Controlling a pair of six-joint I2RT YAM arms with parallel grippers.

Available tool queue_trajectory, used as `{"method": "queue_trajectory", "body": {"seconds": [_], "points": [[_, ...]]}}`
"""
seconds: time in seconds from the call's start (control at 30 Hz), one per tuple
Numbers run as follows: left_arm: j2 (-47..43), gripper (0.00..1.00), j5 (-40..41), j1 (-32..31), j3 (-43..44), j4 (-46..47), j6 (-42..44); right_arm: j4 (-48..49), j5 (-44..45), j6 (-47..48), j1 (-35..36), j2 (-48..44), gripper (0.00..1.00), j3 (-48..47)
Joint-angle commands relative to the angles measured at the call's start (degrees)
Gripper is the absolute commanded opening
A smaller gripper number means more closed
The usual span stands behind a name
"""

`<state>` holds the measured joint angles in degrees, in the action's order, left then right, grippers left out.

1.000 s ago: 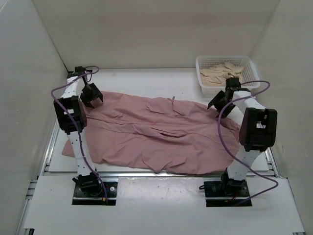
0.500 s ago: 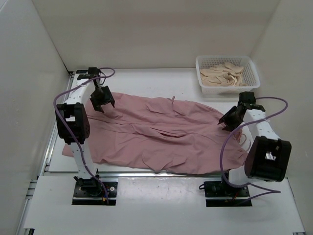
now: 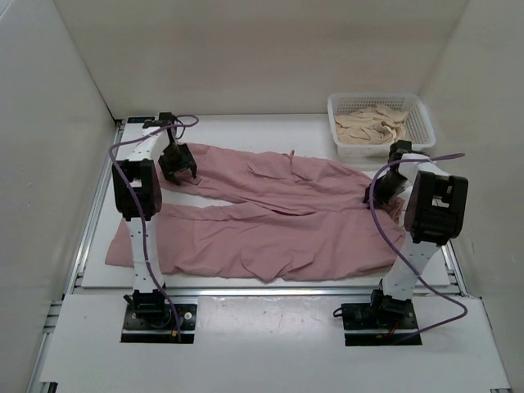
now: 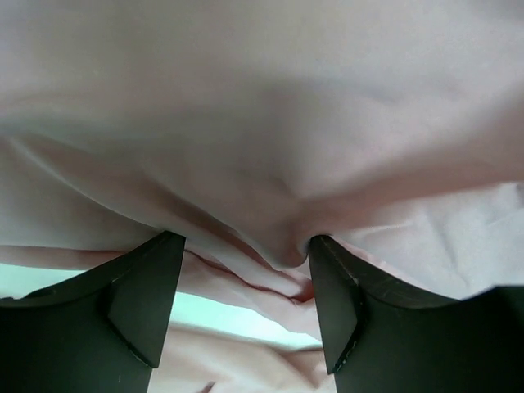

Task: Fold and stack the trousers
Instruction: Flatten the trousers out, then fold the trousers

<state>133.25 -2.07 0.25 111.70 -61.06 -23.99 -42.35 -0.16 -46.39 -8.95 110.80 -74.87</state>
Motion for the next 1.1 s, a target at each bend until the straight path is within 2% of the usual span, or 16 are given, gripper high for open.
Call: {"method": "queue_trajectory", "body": {"seconds": [0.0,0.07,0.2,0.27,0.33,0.37,0.4,0.5,0.6,0.63,0.7,0.73,0.77,0.9,0.97,1.07], "points": [[2.88,0.74,-1.70,0.45,8.85,-1.08,-0.09,-1.50,2.19,-2.39,-0.19,4.05,0.33,-4.57],[6.92,0.74,-2.50,0.45,12.99,-1.08,-0.70,-2.03,2.19,-2.39,-0.19,4.77,0.34,-8.26],[15.27,0.74,-5.66,1.50,31.24,-6.07,-0.71,-2.04,2.19,-0.37,0.34,5.56,0.45,-11.17],[17.13,0.74,-7.33,2.03,34.54,-6.09,-1.32,0.23,2.19,1.29,2.00,1.98,0.45,-11.01],[15.65,0.75,-9.71,2.82,33.77,-5.13,-1.32,1.04,3.32,3.49,3.84,-1.28,0.57,-10.47],[11.98,0.76,-9.71,3.35,32.37,-4.60,-1.32,1.04,4.02,4.63,4.37,-4.77,0.73,-9.69],[9.42,0.76,-9.02,3.35,30.61,-3.90,-1.32,1.04,4.55,5.17,4.38,-6.72,0.78,-8.37],[-2.53,0.81,-6.90,3.87,22.35,-2.40,-0.37,1.57,5.26,6.75,4.91,-15.24,0.91,-5.73],[-15.00,0.81,-2.95,4.49,11.91,-1.70,1.04,0.34,6.40,8.85,4.91,-23.86,0.92,-1.69],[-18.17,0.71,-2.42,5.10,8.39,-0.74,1.05,0.34,6.40,9.38,4.91,-27.80,0.79,-0.64],[-27.46,0.33,-3.46,5.89,-4.34,0.76,1.05,-1.06,6.40,10.44,4.91,-31.95,0.46,3.14],[-30.48,0.17,-3.47,5.90,-9.00,2.42,0.53,-1.59,6.40,10.97,4.91,-35.79,0.04,4.46],[-33.12,0.10,-3.99,6.42,-18.44,3.30,-0.78,-1.60,6.40,10.97,4.91,-37.75,0.00,5.86],[-43.32,0.10,-4.53,7.66,-40.21,7.08,-5.62,-4.84,4.92,12.72,4.91,-47.67,0.00,12.90],[-43.87,0.10,-4.53,7.66,-48.80,9.36,-7.12,-6.42,4.04,13.51,4.38,-50.15,0.06,16.41],[-41.86,0.31,-4.43,7.66,-53.24,12.18,-6.44,-7.74,-0.79,15.81,3.85,-53.93,0.11,20.88]]}}
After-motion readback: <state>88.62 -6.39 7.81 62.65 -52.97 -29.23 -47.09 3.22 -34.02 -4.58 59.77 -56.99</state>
